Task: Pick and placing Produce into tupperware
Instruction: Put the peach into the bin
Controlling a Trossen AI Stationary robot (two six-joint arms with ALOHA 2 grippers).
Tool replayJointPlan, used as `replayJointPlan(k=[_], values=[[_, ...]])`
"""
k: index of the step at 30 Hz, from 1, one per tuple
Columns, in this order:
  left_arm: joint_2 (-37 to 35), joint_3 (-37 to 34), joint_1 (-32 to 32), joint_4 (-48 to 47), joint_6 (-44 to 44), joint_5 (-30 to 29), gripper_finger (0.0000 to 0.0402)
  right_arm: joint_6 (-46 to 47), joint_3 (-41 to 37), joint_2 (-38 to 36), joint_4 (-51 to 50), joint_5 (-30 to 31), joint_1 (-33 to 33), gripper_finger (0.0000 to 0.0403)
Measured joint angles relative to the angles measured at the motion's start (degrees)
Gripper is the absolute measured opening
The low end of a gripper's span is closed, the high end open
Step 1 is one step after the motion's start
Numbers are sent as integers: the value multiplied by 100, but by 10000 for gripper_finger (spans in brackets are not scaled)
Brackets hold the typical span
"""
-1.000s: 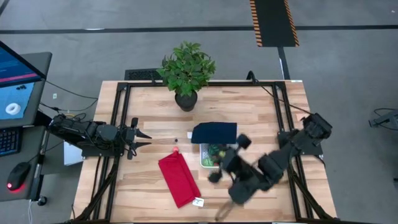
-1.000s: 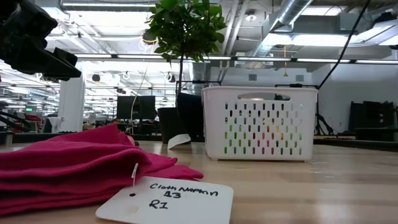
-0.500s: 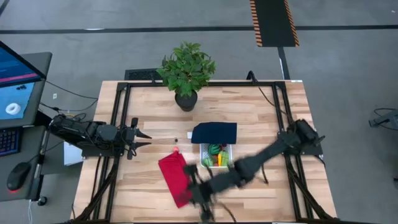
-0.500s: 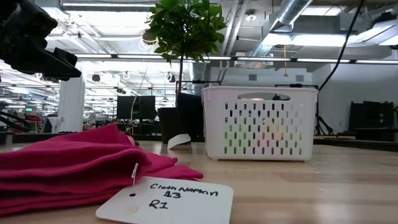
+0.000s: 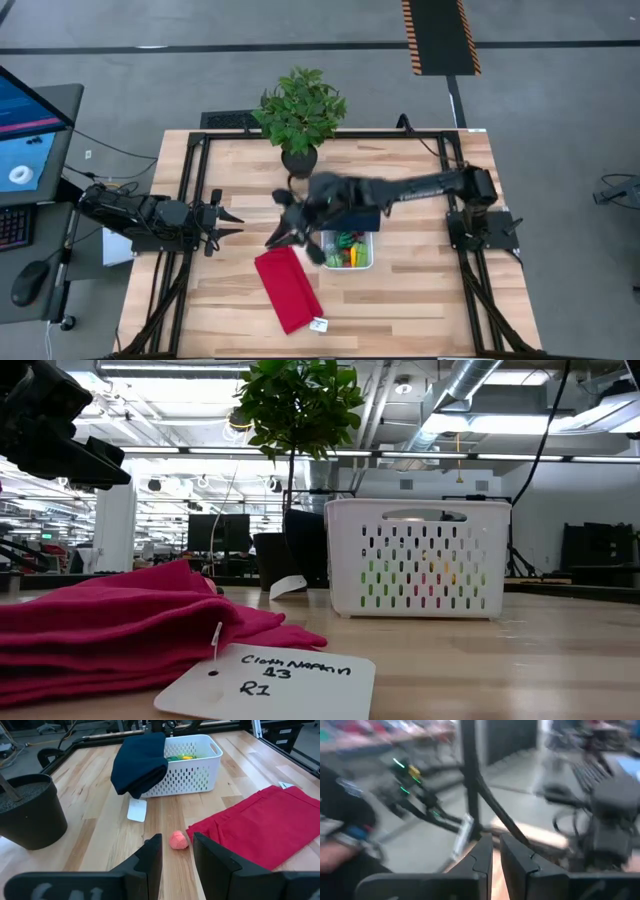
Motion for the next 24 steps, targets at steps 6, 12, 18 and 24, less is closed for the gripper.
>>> replayJointPlan(k=[6,12,18,24], values=[[0,2,0,0,0,0,100,218,-57,-245,400,-1017,-794,59],[-1,1,-1,0,0,-1,100,840,-1899,-166,4733,-950,-374,59],[0,0,0,0,0,0,100,1451,-3517,-238,6400,-790,-472,59],[0,2,-2,0,-1,-2,100,1568,-5147,-1088,7133,-556,-655,59]])
